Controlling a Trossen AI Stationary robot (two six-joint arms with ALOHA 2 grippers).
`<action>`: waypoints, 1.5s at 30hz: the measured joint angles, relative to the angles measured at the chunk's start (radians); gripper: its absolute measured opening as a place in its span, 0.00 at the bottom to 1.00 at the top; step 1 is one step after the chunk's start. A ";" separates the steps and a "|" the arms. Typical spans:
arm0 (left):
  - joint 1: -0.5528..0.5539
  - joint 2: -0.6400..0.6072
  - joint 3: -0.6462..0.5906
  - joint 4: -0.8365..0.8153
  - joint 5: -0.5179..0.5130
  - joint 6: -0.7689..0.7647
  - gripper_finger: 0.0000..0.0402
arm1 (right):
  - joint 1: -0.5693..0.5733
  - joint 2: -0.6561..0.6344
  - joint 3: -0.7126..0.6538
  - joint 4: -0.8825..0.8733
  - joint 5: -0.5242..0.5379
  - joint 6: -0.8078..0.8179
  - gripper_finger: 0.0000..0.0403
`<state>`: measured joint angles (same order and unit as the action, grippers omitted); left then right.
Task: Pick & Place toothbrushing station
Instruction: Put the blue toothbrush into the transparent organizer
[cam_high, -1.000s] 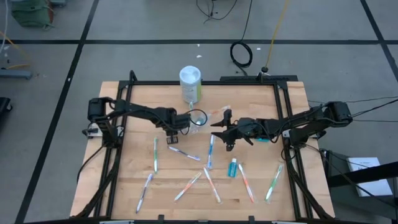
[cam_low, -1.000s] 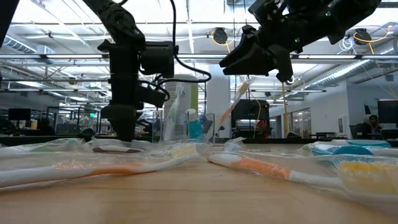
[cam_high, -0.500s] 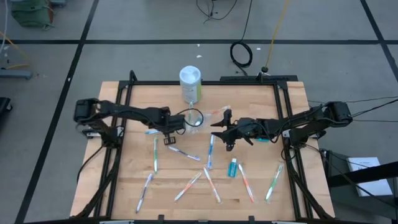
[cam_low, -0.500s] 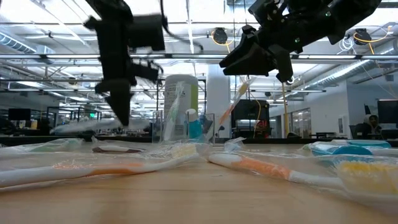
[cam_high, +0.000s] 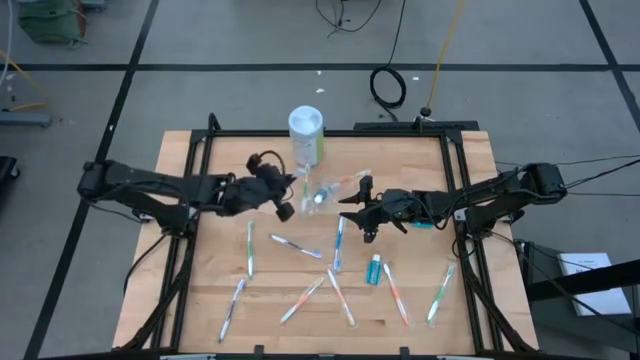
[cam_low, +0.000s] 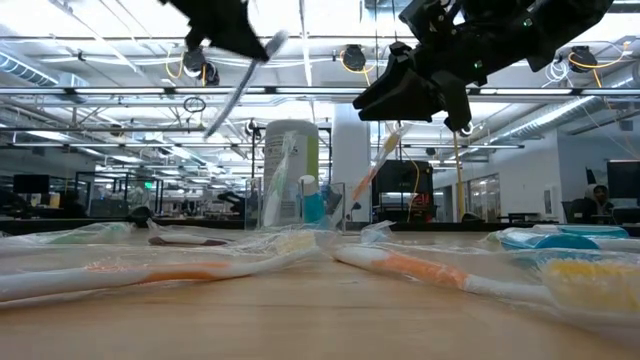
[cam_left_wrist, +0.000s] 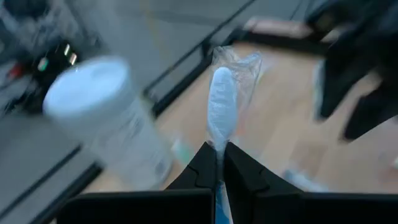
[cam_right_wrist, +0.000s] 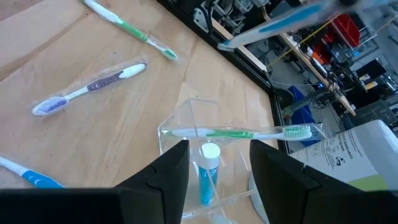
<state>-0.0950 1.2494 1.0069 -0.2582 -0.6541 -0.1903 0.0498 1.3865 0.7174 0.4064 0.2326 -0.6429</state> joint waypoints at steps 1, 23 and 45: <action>-0.007 0.005 0.000 0.061 -0.001 0.032 0.02 | 0.000 0.000 0.000 0.000 0.000 -0.001 0.40; -0.062 0.210 -0.001 0.484 -0.372 0.192 0.02 | 0.000 0.000 0.000 -0.068 -0.002 0.056 0.40; 0.044 0.221 -0.550 1.368 0.025 0.131 0.03 | 0.000 0.000 0.000 -0.049 0.000 0.024 0.40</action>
<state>-0.0508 1.4700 0.4574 1.1101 -0.6292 -0.0597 0.0498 1.3862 0.7174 0.3572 0.2321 -0.6190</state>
